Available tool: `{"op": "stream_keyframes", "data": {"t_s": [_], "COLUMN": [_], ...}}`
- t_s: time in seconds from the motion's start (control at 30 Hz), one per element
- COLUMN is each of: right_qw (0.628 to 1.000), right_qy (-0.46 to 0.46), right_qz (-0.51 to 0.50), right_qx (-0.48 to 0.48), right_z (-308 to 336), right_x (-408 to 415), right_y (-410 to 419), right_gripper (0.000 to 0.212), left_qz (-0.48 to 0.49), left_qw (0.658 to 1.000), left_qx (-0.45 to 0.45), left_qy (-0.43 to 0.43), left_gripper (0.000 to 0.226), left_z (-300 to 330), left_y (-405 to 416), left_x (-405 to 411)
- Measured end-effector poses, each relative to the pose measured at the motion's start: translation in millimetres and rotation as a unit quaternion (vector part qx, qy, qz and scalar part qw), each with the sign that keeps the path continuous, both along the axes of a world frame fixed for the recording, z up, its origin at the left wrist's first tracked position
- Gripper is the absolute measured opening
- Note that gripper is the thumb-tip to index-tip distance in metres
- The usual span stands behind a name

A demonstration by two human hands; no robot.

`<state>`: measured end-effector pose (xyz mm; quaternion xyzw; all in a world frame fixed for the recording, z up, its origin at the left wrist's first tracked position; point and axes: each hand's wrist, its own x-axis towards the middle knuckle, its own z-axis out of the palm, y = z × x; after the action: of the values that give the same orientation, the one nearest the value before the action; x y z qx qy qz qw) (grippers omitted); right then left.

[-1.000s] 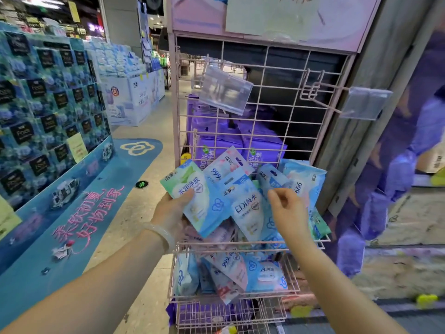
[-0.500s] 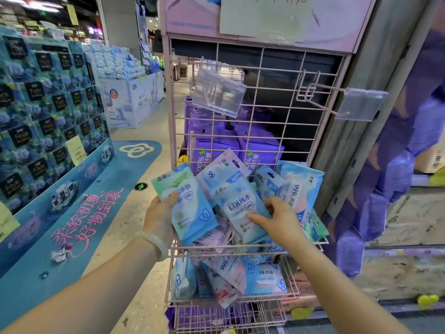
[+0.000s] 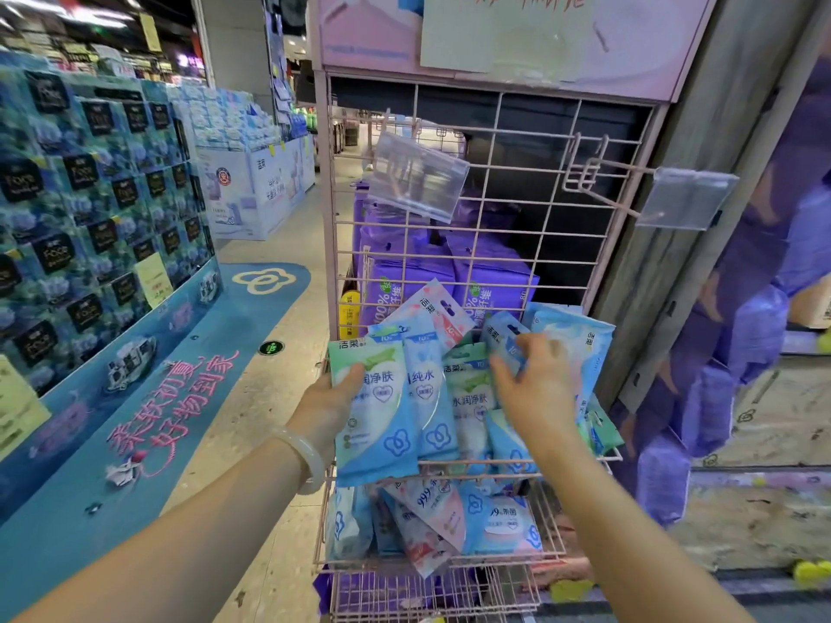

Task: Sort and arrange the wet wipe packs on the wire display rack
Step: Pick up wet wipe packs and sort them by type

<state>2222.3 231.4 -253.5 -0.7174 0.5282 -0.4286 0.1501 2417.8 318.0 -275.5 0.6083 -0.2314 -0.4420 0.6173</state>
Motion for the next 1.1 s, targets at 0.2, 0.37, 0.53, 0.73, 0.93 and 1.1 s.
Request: {"op": "stream_keyframes", "data": {"t_s": [0.2, 0.37, 0.53, 0.73, 0.93, 1.1], "right_qw": [0.984, 1.000, 0.979, 0.930, 0.930, 0.965], "right_qy": [0.132, -0.005, -0.196, -0.348, -0.282, -0.149], "right_qz": [-0.012, 0.015, 0.041, 0.097, 0.144, 0.114], "right_qx": [0.118, 0.025, -0.045, 0.068, 0.188, 0.184], "right_z": [8.2, 10.3, 43.6, 59.3, 30.4, -6.5], "right_x": [-11.0, -16.5, -30.0, -36.2, 8.1, 49.7], "right_y": [-28.2, -32.0, -33.0, -35.4, -25.8, -8.0], "right_gripper": [0.028, 0.024, 0.021, 0.024, 0.031, 0.031], "left_qz": [-0.004, 0.000, -0.004, -0.014, -0.029, -0.098], "left_qw": [1.000, 0.999, 0.990, 0.976, 0.965, 0.974], "left_qx": [0.015, -0.004, -0.036, -0.078, -0.071, -0.033], "left_qy": [0.010, 0.040, 0.134, 0.205, 0.251, 0.200], "left_gripper": [0.025, 0.034, 0.040, 0.031, 0.030, 0.036], "left_z": [-0.9, 0.7, -3.9, -8.1, -5.2, 2.7], "left_y": [0.4, 3.9, 7.0, 12.7, 19.6, 13.4], "left_x": [0.2, 1.2, 5.1, 18.2, 29.7, 8.0]}}
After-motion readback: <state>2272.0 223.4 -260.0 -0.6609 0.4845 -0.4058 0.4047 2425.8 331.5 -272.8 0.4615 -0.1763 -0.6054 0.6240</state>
